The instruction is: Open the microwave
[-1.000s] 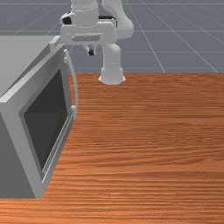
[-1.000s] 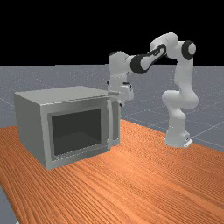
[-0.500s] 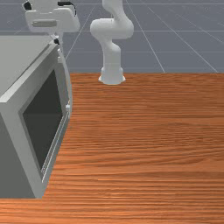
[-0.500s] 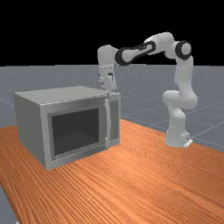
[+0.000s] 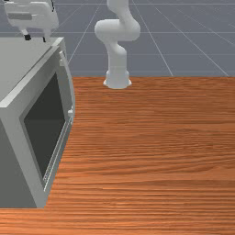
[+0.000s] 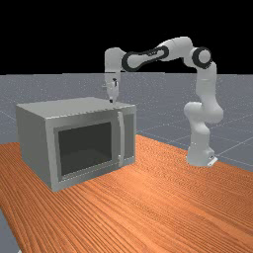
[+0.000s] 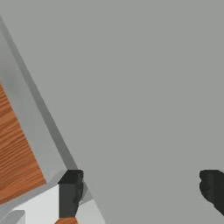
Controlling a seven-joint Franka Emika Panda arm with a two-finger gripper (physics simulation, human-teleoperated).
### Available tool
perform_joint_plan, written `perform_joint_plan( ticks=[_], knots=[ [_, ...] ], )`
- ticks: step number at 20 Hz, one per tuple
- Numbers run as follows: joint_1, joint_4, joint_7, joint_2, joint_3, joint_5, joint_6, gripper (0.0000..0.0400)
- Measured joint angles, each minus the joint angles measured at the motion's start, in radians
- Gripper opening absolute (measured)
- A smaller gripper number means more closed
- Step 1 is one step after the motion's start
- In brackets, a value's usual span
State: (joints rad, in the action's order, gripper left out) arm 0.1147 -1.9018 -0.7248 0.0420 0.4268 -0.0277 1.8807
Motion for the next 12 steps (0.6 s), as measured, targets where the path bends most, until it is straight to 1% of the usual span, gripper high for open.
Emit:
perform_joint_plan(
  ticks=[2, 7, 10, 12],
  knots=[
    [-0.002, -0.006, 0.000, 0.010, -0.004, 0.001, -0.016, 0.0398],
    [-0.009, -0.011, 0.007, 0.110, -0.011, -0.003, -0.144, 0.0400],
    [-0.005, 0.003, 0.008, 0.118, -0.011, -0.003, -0.148, 0.0400],
    [-0.010, 0.000, 0.004, 0.100, -0.017, -0.001, -0.106, 0.0400]
  ],
)
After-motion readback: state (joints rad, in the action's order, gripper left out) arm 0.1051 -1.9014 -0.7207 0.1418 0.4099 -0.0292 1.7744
